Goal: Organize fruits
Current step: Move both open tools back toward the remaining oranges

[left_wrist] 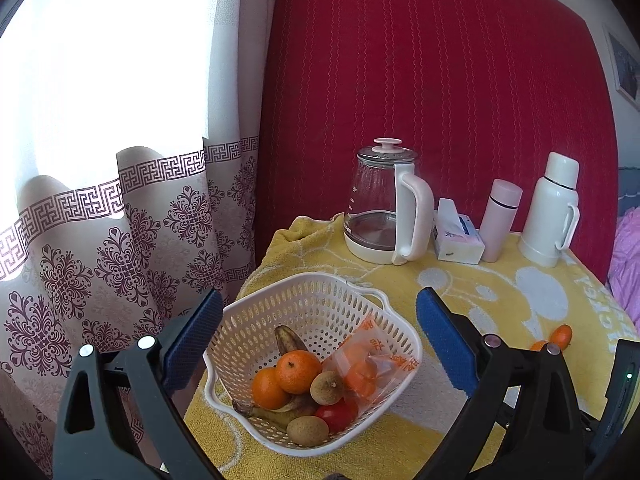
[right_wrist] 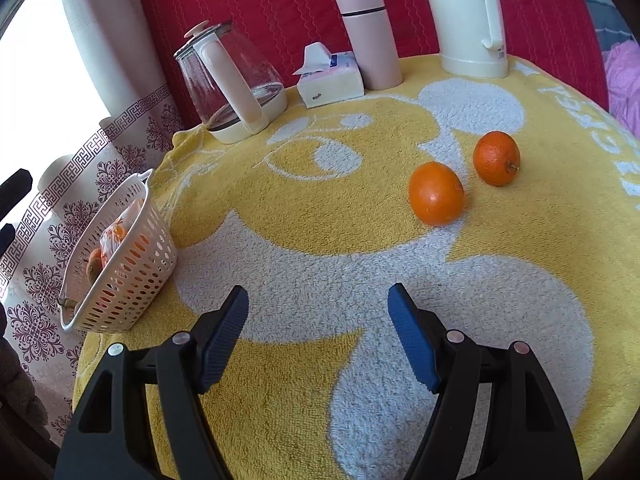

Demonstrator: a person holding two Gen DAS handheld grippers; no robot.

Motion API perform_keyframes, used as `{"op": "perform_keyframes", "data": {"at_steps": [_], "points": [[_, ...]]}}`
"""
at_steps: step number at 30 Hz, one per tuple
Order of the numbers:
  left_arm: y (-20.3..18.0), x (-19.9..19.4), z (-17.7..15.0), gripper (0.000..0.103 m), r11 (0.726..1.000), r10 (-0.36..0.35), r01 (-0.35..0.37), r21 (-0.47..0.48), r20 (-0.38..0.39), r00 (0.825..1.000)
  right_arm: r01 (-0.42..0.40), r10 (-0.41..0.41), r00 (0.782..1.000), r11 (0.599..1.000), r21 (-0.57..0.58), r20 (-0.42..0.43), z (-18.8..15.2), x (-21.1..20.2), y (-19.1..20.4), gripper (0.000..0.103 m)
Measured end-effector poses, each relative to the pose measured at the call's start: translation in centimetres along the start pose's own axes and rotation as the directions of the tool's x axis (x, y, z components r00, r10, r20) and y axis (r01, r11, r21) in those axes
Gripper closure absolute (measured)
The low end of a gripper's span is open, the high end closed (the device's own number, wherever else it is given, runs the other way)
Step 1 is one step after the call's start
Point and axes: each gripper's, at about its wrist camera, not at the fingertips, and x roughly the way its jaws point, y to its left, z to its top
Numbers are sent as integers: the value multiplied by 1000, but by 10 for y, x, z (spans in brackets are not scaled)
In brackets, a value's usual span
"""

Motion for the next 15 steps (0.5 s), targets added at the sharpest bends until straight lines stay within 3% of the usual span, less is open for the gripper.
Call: {"op": "perform_keyframes", "data": {"at_steps": [15], "points": [[-42,4,-14,4,993,-40,42,110,-20,999,42,-64,994,967,251,83,38,-30,-100,31]]}}
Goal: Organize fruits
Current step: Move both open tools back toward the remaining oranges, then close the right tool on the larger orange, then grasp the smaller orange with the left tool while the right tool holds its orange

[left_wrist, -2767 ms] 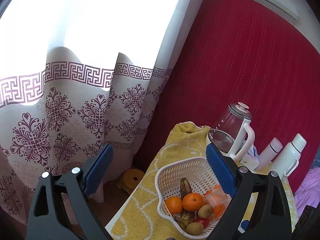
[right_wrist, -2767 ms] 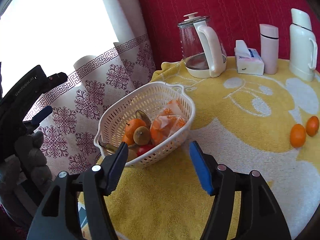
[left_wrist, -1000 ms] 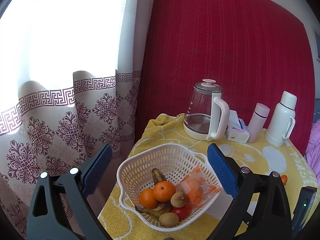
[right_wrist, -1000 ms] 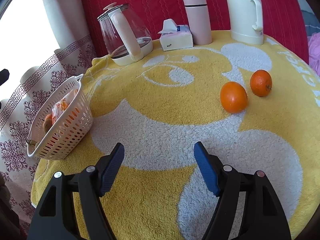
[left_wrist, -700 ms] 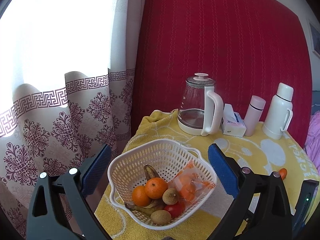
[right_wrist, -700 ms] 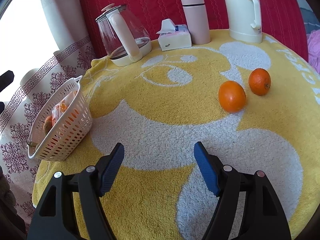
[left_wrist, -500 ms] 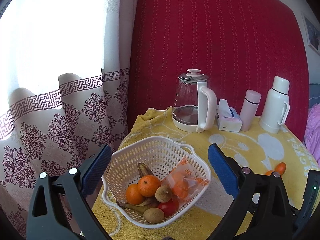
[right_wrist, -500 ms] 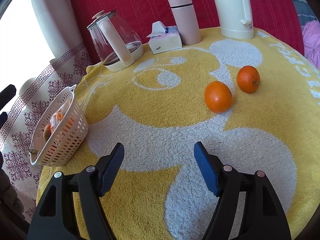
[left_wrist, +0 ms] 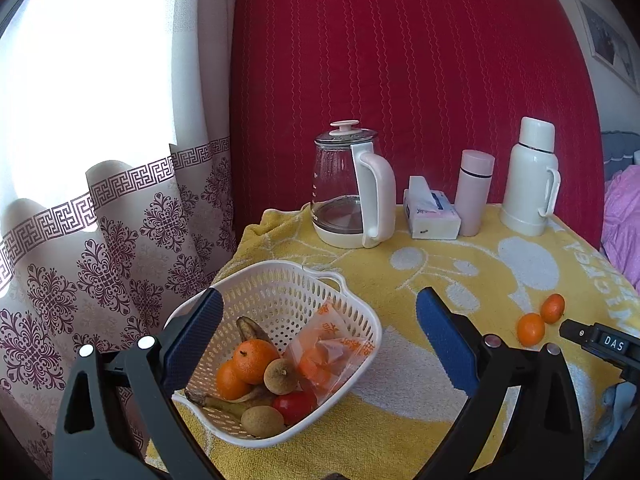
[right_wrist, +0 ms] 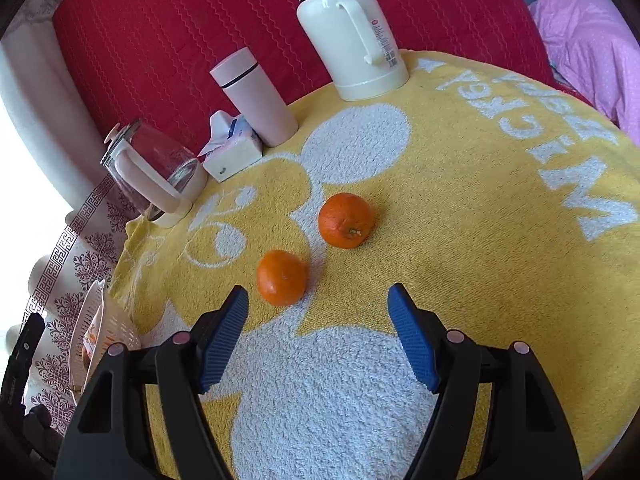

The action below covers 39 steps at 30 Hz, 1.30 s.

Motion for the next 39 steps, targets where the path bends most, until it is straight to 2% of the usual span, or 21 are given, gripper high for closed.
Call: {"op": "perform_keyframes", "data": {"at_steps": [7,12,20,26,28,34,39], "points": [[-19,3,-5,4,998,-20,20,57,-10,1000,-10,12,1000,996,94,-27,22,15,-17,31],[-29,3,-9,4,996,-38,39,86,-16,999,22,-19,999,997,69,-45,31,34,-10,32],[-43,6,-14,4,991,-60,63,116,-29,998,100,-103,993,993,-71,-49,42,62,11,45],[-47,9,-16,4,989,-64,68,129,-39,997,134,-143,987,985,-110,-75,46,80,11,60],[-48,9,-17,4,989,-65,70,131,-41,997,141,-150,987,982,-128,-65,45,79,11,64],[-49,9,-18,4,989,-83,88,122,-47,995,126,-136,989,982,-139,-63,41,70,6,65],[-56,9,-20,4,986,-99,106,128,-55,994,94,-103,993,987,-128,-64,31,48,-12,65]]}}
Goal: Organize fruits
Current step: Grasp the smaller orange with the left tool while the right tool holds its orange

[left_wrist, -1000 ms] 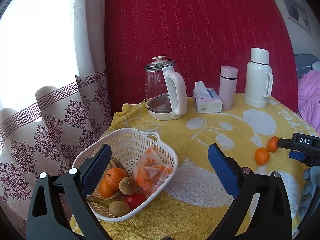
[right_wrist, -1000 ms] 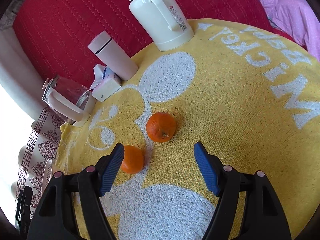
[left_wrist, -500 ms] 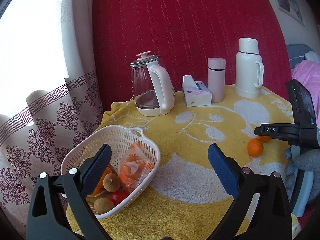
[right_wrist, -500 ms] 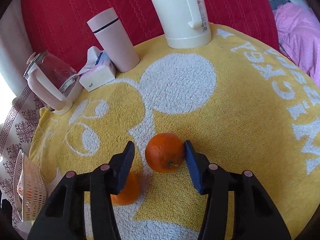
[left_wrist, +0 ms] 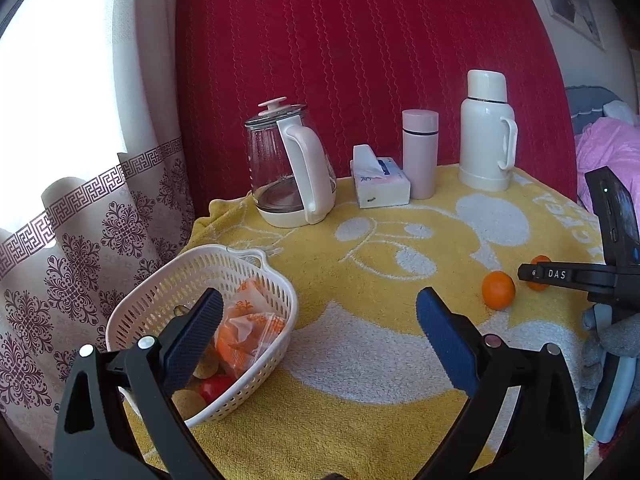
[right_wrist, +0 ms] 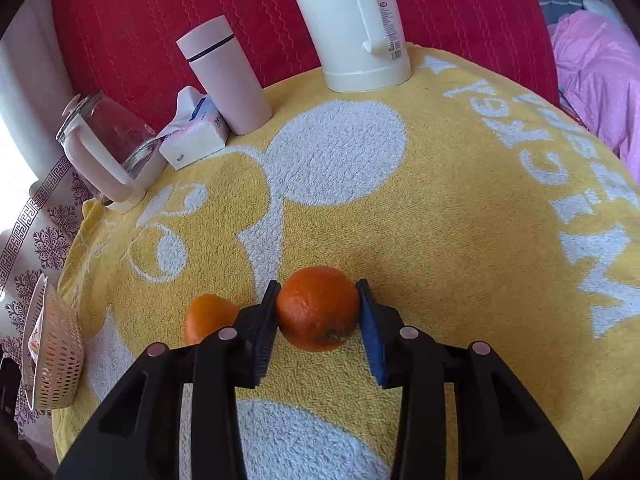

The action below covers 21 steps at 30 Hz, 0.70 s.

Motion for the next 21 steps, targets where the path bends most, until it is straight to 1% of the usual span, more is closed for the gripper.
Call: {"op": "perform_keyframes", "data": {"at_steps": [6,9,11,13,16,19,21], "points": [[-21,4,-6,4,998,-66,67,12,-21,998,-27,27,1000,1000,0,12,-12,-29,-29,65],[-37,7,-9,4,994,-102,103,32,-34,994,-32,32,999,999,-2,18,-18,-40,-43,65],[-49,12,-9,4,990,-133,135,37,-57,990,-31,30,999,999,14,24,-20,-43,-52,65],[-61,20,-8,4,984,-175,178,26,-87,981,-50,49,998,998,40,25,-20,-44,-59,65],[-78,33,-5,5,971,-236,239,4,-131,963,-66,65,997,996,52,32,-19,-44,-60,65],[-92,50,-2,12,961,-275,277,-15,-173,946,-62,60,997,997,49,40,-19,-45,-60,65],[-100,63,0,20,954,-298,298,-31,-205,932,-66,63,997,996,59,49,-19,-47,-63,65]]}}
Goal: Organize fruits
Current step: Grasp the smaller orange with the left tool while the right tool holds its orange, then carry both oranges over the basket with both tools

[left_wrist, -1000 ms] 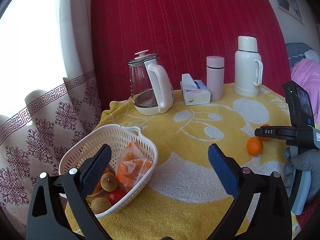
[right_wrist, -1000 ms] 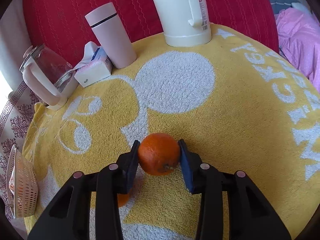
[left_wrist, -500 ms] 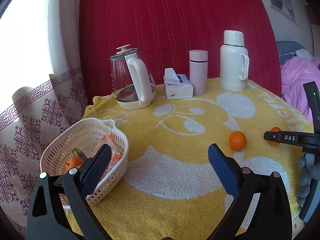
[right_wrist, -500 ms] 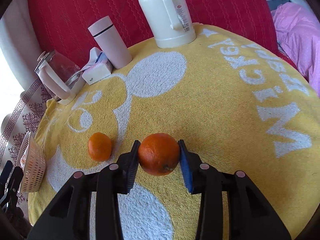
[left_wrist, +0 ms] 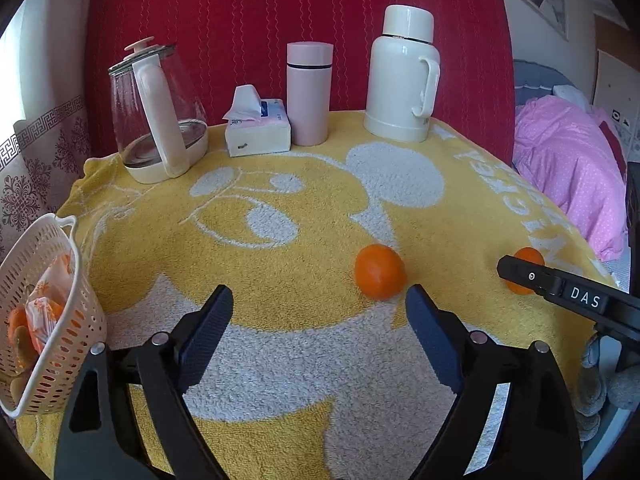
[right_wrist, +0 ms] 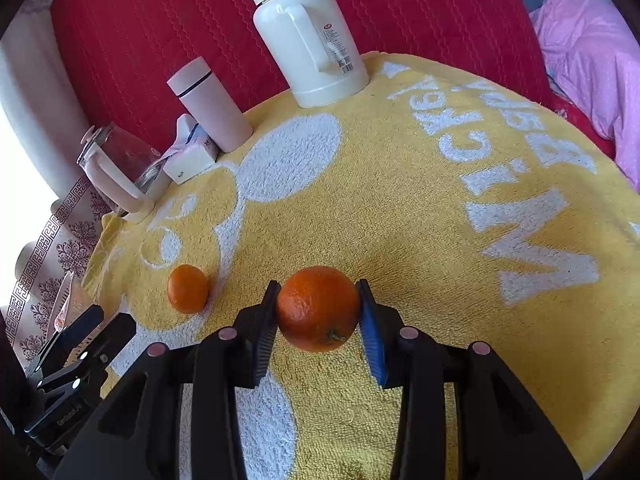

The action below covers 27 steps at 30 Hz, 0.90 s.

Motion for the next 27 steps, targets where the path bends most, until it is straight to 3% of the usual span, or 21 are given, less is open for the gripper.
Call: {"op": "perform_keyframes", "data": {"at_steps": [7,18,27], "points": [[-16,35,13,31,995,-92,89,-43,-79,993,-21,20,999,999,28,26,2,-7,-6,65],[-40,59,21,65,996,-78,82,43,-91,993,-18,20,994,1000,-22,104,-1,-23,1,65],[-27,53,15,65,992,-128,127,-27,-60,990,-22,25,993,999,-28,111,-2,-25,1,65]]}}
